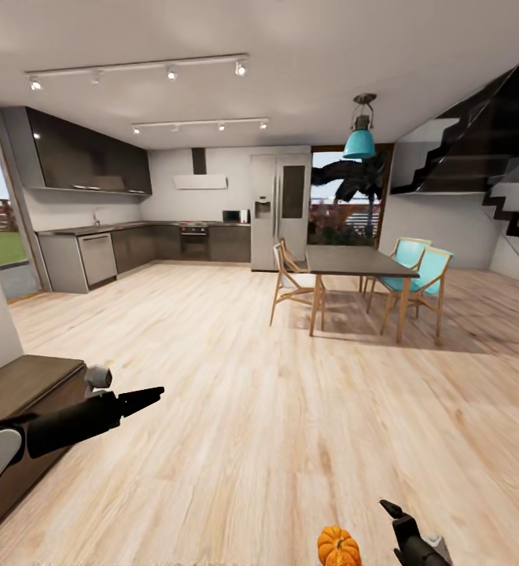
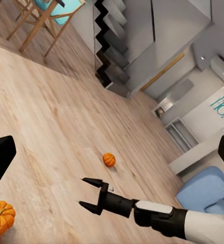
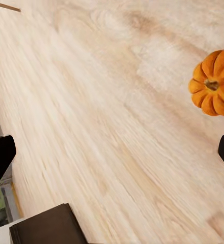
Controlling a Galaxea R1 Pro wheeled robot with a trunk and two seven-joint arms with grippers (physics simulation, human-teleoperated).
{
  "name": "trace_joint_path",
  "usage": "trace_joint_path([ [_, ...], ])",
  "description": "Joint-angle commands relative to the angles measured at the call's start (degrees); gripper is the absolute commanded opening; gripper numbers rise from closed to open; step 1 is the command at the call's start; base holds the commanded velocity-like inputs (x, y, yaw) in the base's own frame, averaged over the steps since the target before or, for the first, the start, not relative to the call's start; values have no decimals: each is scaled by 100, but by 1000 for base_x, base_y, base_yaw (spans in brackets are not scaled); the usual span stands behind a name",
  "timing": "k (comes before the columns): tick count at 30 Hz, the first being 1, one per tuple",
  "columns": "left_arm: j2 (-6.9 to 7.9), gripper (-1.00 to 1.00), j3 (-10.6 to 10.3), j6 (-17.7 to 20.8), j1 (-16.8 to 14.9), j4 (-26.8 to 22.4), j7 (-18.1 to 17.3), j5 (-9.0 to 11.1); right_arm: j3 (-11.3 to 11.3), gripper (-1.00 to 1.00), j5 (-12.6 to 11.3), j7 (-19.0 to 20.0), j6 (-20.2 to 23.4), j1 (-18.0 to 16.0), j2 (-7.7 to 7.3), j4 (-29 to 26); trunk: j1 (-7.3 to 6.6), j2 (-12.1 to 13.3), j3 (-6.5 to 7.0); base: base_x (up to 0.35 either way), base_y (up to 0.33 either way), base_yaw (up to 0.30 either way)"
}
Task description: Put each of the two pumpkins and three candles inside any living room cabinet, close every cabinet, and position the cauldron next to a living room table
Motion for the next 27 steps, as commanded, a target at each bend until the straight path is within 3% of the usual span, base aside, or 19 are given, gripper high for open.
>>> trace_joint_path([
  [1, 3, 100, -3, 19, -5, 0, -8, 9, -39, 100, -47, -52, -84, -3, 26, 2, -4, -3, -6, -274, -182, 0],
  [3, 3, 100, -4, 14, -5, 0, -8, 7, -28, 100, -136, -291, -581, -3, 160, -7, -4, -3, -6, -286, -165, 0],
  [6, 3, 100, -4, 14, -5, 0, -6, 5, 0, 100, -147, -431, -788, -3, 227, -37, -4, -3, -6, -303, -140, 0],
  [12, 3, 100, -4, 19, -5, 0, -8, 3, 31, 100, -137, -469, -901, -3, 232, -78, -4, -3, -6, -247, -128, 0],
  [20, 3, 100, -4, 19, -5, 0, -8, 5, 46, 100, -124, -485, -921, -3, 216, -96, -4, -3, -6, -58, -37, 0],
  [22, 3, 100, -4, 19, -5, 0, -8, 5, 115, 100, -43, -498, -923, -6, 216, -107, -4, -3, -6, -11, -7, 0],
  [25, 3, 100, -4, 21, -5, 0, -8, 6, 309, 100, 468, -683, -921, -60, 249, -104, -4, -3, -6, -5, -3, 0],
  [27, 3, 100, -4, 22, -5, 0, -8, 7, 368, 100, 785, -1046, -918, -155, 300, -112, -4, -3, -6, -2, -1, 0],
])
